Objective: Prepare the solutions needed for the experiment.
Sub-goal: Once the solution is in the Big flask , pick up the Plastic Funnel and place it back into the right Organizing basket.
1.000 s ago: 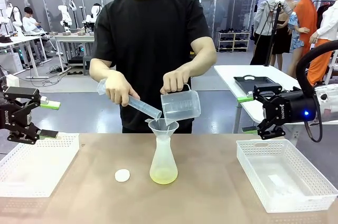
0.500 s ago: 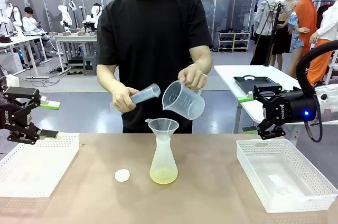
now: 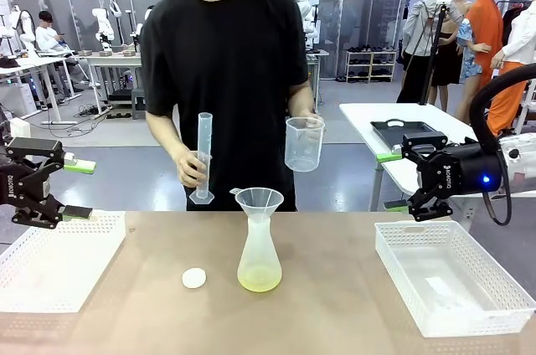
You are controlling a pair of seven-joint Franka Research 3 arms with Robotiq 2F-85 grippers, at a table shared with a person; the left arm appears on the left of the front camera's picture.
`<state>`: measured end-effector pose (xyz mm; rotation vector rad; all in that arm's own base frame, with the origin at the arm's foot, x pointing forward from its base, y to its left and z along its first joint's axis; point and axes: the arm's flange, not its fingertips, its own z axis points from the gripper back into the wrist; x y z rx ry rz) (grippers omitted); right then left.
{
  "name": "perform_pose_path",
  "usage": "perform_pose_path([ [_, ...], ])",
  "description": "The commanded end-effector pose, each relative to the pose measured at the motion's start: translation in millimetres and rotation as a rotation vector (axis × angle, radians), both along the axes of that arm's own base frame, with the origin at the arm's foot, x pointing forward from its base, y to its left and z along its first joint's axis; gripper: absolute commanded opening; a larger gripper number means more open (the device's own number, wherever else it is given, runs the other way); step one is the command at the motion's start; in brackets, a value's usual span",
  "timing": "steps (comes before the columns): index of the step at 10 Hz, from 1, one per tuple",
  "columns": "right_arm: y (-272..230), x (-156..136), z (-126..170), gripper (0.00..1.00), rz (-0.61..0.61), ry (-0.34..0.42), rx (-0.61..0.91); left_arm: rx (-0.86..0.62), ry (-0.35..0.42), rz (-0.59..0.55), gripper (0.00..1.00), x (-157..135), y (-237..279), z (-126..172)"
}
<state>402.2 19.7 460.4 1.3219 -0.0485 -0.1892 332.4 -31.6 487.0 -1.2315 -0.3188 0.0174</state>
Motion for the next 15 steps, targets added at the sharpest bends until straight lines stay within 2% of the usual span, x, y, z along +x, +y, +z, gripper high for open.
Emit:
perform_pose_path([
  [1, 4.0, -2.5, 7.5, 1.00, 0.008, -0.003, -0.041, -0.022, -0.006, -0.003, 1.00, 1.9, -2.1, 1.4],
  [2, 11.5, -3.0, 13.2, 1.00, 0.020, -0.002, -0.081, -0.022, -0.006, -0.003, 1.00, 1.9, -2.1, 1.4],
  [5, 49.6, 1.8, 37.0, 1.00, 0.015, -0.065, -0.222, -0.022, -0.006, -0.003, 1.00, 1.9, -2.1, 1.4],
  [7, 91.1, 6.2, 48.1, 1.00, 0.033, -0.119, -0.383, -0.022, -0.006, -0.003, 1.00, 1.9, -2.1, 1.4],
  [11, 155.5, 13.9, 51.7, 1.00, 0.044, -0.141, -0.588, -0.022, -0.006, -0.003, 1.00, 1.9, -2.1, 1.4],
  [13, 174.4, 19.6, 53.5, 1.00, 0.015, -0.068, -0.645, -0.022, -0.006, -0.003, 1.00, 1.9, -2.1, 1.4],
  [15, 187.1, 32.7, 57.0, 1.00, -0.010, -0.045, -0.714, -0.022, -0.006, -0.003, 1.00, 1.9, -2.1, 1.4],
])
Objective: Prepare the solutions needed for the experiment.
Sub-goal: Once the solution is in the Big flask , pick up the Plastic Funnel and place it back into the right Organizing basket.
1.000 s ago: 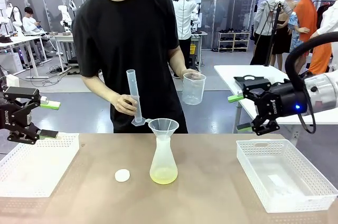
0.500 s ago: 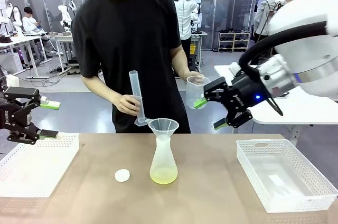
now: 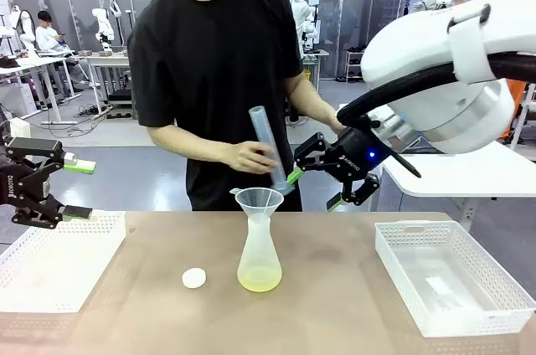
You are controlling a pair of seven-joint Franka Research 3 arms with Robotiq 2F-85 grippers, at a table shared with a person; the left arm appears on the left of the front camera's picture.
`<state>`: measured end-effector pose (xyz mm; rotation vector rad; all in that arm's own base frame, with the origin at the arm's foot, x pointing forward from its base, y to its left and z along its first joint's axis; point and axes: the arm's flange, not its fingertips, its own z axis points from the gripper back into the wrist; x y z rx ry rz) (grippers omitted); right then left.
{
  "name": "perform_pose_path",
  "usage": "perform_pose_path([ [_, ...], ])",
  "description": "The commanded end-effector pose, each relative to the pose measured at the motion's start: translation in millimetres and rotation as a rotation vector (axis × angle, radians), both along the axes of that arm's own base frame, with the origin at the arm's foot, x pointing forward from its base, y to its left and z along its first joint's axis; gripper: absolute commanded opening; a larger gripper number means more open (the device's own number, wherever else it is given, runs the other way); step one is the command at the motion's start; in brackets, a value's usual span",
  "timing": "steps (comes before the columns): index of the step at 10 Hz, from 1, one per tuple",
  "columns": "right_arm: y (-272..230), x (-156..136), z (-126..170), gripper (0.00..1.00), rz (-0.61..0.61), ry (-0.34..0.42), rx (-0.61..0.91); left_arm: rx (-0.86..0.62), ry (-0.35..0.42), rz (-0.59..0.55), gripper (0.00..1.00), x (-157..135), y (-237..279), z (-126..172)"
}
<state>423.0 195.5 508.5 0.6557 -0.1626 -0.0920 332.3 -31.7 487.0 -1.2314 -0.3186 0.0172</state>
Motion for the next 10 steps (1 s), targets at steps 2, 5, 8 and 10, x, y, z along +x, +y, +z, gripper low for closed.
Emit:
perform_pose_path([
  [2, 25.7, 20.7, 13.0, 1.00, -0.030, 0.058, 0.017, -0.022, -0.007, -0.003, 1.00, 1.9, -2.0, 1.4],
  [5, 5.1, 6.7, 2.5, 1.00, -0.017, 0.011, -0.026, -0.022, -0.007, -0.003, 1.00, 1.9, -2.0, 1.4],
  [8, 5.1, 6.7, 2.5, 1.00, -0.017, 0.011, -0.026, -0.022, -0.007, -0.003, 1.00, 1.9, -2.0, 1.4],
  [10, 6.0, 10.4, 4.9, 1.00, -0.023, 0.026, -0.014, -0.022, -0.007, -0.003, 1.00, 1.9, -2.0, 1.4],
])
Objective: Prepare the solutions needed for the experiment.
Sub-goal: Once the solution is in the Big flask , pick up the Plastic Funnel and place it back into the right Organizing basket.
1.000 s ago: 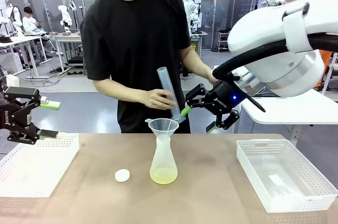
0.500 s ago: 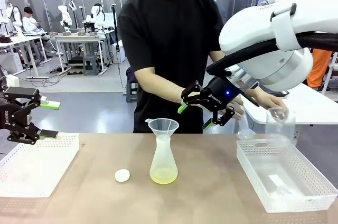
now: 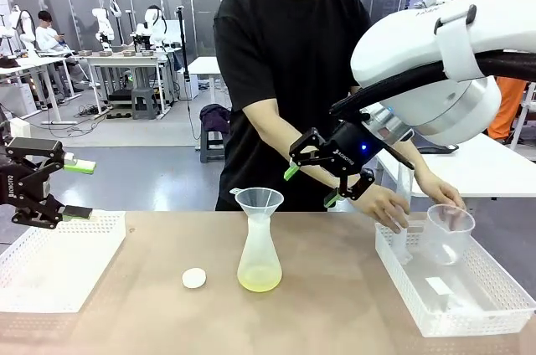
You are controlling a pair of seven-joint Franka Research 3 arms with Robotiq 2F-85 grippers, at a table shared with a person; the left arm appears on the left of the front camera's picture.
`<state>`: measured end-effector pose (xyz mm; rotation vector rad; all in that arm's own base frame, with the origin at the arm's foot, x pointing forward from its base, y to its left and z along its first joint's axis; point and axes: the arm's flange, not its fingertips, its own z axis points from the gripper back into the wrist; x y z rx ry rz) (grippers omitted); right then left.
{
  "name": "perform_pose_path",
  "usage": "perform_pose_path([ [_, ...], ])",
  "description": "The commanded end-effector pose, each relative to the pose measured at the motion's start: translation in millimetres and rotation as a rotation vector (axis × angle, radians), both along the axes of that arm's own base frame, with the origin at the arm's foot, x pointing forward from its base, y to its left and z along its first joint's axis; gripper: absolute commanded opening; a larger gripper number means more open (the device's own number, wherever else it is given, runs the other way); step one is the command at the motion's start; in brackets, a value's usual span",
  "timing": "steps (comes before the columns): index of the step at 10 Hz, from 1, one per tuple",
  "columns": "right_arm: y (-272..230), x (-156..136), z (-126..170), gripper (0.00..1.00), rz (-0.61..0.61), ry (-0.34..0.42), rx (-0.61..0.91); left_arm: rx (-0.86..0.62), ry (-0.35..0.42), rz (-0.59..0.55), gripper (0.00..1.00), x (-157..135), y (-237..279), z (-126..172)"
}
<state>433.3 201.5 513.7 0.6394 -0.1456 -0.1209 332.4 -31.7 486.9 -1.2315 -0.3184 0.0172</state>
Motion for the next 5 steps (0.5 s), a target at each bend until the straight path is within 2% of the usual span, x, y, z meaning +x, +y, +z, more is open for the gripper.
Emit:
perform_pose_path([
  [1, 17.7, 3.7, -0.5, 1.00, -0.041, 0.005, -0.056, -0.022, -0.007, -0.003, 1.00, 1.9, -2.0, 1.4],
  [3, 53.9, 17.3, 2.0, 1.00, -0.124, 0.024, -0.186, -0.022, -0.007, -0.003, 1.00, 1.9, -2.0, 1.4],
  [5, 78.2, 33.7, -3.7, 1.00, -0.135, 0.020, -0.289, -0.022, -0.007, -0.003, 1.00, 1.9, -2.0, 1.4],
])
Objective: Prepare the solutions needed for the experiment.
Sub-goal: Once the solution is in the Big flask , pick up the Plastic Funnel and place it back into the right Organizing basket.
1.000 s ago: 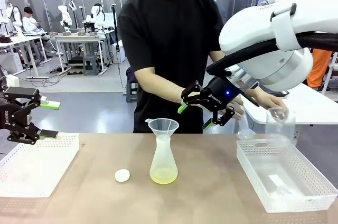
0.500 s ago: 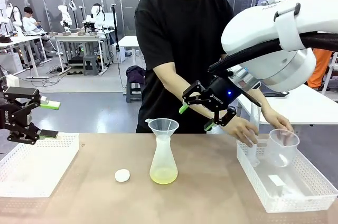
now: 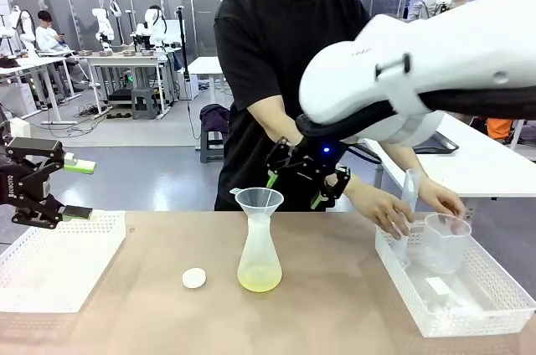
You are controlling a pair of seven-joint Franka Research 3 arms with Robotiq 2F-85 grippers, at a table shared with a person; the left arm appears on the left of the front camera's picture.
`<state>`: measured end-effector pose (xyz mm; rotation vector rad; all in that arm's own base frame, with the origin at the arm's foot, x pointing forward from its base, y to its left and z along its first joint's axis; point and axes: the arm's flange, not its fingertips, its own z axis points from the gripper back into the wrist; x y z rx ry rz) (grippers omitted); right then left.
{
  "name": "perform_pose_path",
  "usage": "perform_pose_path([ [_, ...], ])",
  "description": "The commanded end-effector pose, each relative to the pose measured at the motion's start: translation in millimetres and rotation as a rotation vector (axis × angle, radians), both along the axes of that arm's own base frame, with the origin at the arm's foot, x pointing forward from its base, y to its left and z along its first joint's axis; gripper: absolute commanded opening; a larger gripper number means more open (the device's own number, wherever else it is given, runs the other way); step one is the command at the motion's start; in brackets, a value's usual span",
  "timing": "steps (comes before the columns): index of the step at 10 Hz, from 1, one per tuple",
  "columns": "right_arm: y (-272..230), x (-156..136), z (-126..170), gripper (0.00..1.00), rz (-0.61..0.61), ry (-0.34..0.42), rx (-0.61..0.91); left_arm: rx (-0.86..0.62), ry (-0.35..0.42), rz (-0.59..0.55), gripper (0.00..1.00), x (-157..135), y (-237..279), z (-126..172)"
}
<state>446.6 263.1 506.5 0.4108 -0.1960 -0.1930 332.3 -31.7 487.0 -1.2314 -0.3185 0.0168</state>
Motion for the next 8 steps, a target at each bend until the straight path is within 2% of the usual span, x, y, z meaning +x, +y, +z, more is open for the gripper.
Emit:
perform_pose_path([
  [1, 21.9, 23.9, 2.1, 1.00, -0.019, 0.037, -0.099, -0.022, -0.006, -0.003, 1.00, 1.9, -2.0, 1.3],
  [4, 35.8, 34.3, -4.0, 1.00, -0.012, 0.050, -0.162, -0.022, -0.006, -0.003, 1.00, 1.9, -2.0, 1.3],
  [8, 54.3, 42.2, -13.4, 1.00, 0.034, 0.027, -0.206, -0.022, -0.006, -0.003, 1.00, 1.9, -2.0, 1.3],
])
